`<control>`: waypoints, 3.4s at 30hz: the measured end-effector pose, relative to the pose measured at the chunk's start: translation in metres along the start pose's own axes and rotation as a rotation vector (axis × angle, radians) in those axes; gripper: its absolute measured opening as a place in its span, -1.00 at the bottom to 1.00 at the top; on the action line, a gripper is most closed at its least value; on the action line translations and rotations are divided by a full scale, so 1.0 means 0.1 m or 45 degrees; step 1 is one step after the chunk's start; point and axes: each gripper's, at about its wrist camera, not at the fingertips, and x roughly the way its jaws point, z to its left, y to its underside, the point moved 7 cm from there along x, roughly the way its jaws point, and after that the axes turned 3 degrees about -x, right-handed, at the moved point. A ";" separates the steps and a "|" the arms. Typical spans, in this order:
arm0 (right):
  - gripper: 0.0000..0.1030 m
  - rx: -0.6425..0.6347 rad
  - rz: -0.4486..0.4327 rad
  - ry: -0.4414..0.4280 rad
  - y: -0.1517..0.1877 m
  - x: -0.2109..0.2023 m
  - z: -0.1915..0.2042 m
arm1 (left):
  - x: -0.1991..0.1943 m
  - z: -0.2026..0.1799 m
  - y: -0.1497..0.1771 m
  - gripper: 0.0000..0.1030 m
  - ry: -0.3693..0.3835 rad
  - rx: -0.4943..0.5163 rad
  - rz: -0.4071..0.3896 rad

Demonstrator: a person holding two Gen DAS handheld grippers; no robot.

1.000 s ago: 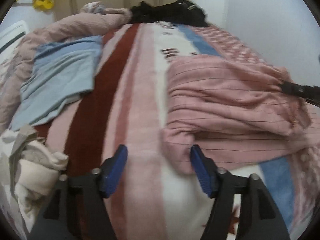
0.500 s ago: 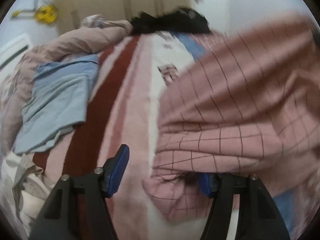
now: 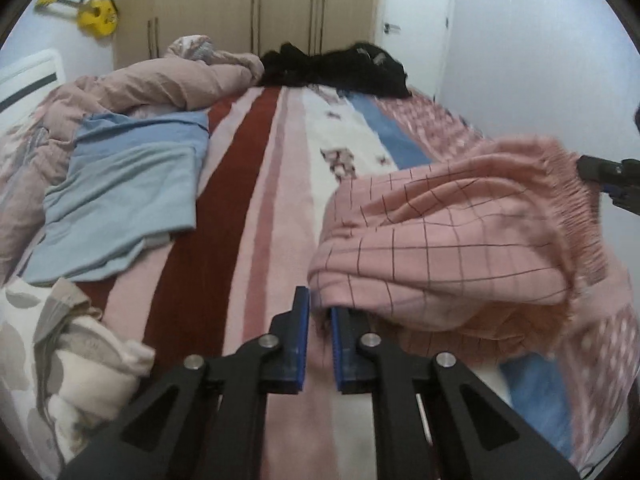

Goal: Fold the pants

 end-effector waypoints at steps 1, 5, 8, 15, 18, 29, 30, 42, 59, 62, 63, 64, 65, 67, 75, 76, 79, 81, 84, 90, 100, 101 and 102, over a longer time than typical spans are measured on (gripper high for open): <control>-0.86 0.029 0.041 -0.003 0.08 0.05 -0.07 | 0.02 0.00 0.06 -0.85 0.005 0.013 0.033; -0.32 0.068 0.117 0.087 0.35 0.18 -0.33 | 0.06 0.07 0.16 -0.84 -0.038 0.034 0.079; 0.14 0.106 0.086 0.093 0.39 0.13 -0.42 | 0.03 0.05 0.14 -0.69 -0.019 0.045 0.077; 0.20 0.157 0.172 -0.105 0.64 0.13 -0.16 | -0.13 -0.10 0.03 -0.31 0.028 0.060 -0.002; 0.20 0.153 0.246 -0.101 0.81 0.36 -0.10 | -0.14 -0.16 -0.01 -0.31 0.044 0.054 -0.011; -0.63 0.045 0.248 0.147 0.88 0.78 -0.14 | -0.08 -0.10 -0.01 -0.31 0.037 0.028 0.012; -0.63 0.041 0.225 0.170 0.88 0.71 -0.19 | -0.08 -0.11 -0.01 -0.31 0.043 0.026 0.011; 0.11 0.134 0.263 0.216 0.95 0.34 -0.64 | -0.08 -0.30 -0.08 -0.16 0.071 0.065 0.005; -0.66 0.165 0.062 0.100 0.47 0.46 -0.57 | -0.12 -0.27 -0.08 -0.16 0.080 0.065 0.005; -0.66 0.160 0.028 0.121 0.31 0.19 -0.60 | -0.15 -0.36 -0.09 -0.16 0.101 0.083 0.003; -0.66 0.156 0.023 0.138 0.27 0.11 -0.63 | -0.15 -0.40 -0.10 -0.16 0.108 0.087 0.003; -0.66 0.154 0.025 0.160 0.23 0.04 -0.68 | -0.15 -0.44 -0.11 -0.16 0.117 0.091 0.005; -0.66 0.158 0.045 0.180 0.20 -0.02 -0.75 | -0.15 -0.47 -0.11 -0.16 0.126 0.093 0.007; -0.66 0.177 0.100 0.208 0.20 -0.05 -0.89 | -0.13 -0.55 -0.14 -0.15 0.140 0.092 0.016; -0.31 0.268 0.210 0.325 0.56 0.21 -1.50 | 0.02 -0.66 -0.19 0.34 0.177 0.040 0.073; -0.18 0.294 0.185 0.282 0.58 0.15 -1.51 | 0.02 -0.64 -0.21 0.44 0.181 0.033 0.069; 0.43 0.325 0.126 0.180 0.63 -0.04 -1.46 | 0.13 -0.57 -0.28 0.47 0.238 -0.057 0.097; 0.49 0.316 0.118 0.124 0.69 -0.11 -1.33 | 0.28 -0.54 -0.32 0.47 0.292 -0.150 0.148; 0.49 0.232 0.200 0.114 0.84 -0.01 -1.08 | 0.48 -0.52 -0.30 0.47 0.307 -0.214 0.210; -0.53 0.069 0.253 0.240 1.09 0.07 -0.93 | 0.74 -0.65 -0.09 0.07 0.452 -0.281 0.392; -0.73 0.087 0.315 0.307 1.12 -0.15 -1.18 | 0.60 -0.90 0.04 -0.15 0.306 -0.029 0.393; -0.54 0.090 0.307 0.309 1.12 -0.19 -1.17 | 0.53 -0.86 0.04 -0.14 0.298 -0.005 0.386; -0.40 0.100 0.283 0.319 1.08 -0.26 -1.17 | 0.49 -0.86 0.05 -0.14 0.304 0.017 0.383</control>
